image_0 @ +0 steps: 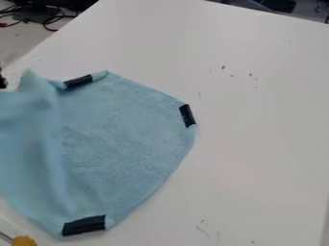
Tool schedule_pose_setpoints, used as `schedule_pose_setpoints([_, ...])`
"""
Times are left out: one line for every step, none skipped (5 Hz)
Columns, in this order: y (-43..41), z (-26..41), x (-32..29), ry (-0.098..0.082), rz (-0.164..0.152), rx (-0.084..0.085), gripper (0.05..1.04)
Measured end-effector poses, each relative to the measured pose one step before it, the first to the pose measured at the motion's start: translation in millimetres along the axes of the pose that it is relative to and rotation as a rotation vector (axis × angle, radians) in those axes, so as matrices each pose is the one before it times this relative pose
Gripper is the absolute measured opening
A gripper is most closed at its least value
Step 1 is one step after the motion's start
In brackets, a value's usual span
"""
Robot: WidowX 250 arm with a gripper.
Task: Unfold the cloth from top right to bottom left
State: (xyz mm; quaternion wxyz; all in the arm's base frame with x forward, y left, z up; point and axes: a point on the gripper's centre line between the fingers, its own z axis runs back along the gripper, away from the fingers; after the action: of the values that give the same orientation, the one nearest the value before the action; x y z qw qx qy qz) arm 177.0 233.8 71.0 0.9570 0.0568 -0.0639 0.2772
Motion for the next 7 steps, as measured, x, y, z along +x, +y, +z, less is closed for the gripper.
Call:
schedule_pose_setpoints([6.78, -20.6, -6.51, 0.0206, 0.0142, -0.0282, 0.061])
schedule_pose_setpoints([3.92, -10.93, -4.74, 0.0229, 0.0042, -0.0045, 0.059])
schedule_pose_setpoints([2.86, -0.23, -2.55, 0.0123, 0.0116, 0.0139, 0.084])
schedule_pose_setpoints([3.53, -0.33, -6.77, 0.0414, 0.0019, 0.0285, 0.243])
schedule_pose_setpoints([0.41, 11.54, -1.18, 0.0143, -0.0068, 0.0661, 0.505])
schedule_pose_setpoints([2.73, 12.07, -0.55, -0.0078, -0.0117, 0.0446, 0.812])
schedule_pose_setpoints([-3.68, 14.89, 2.35, -0.01, -0.0429, 0.0245, 1.0])
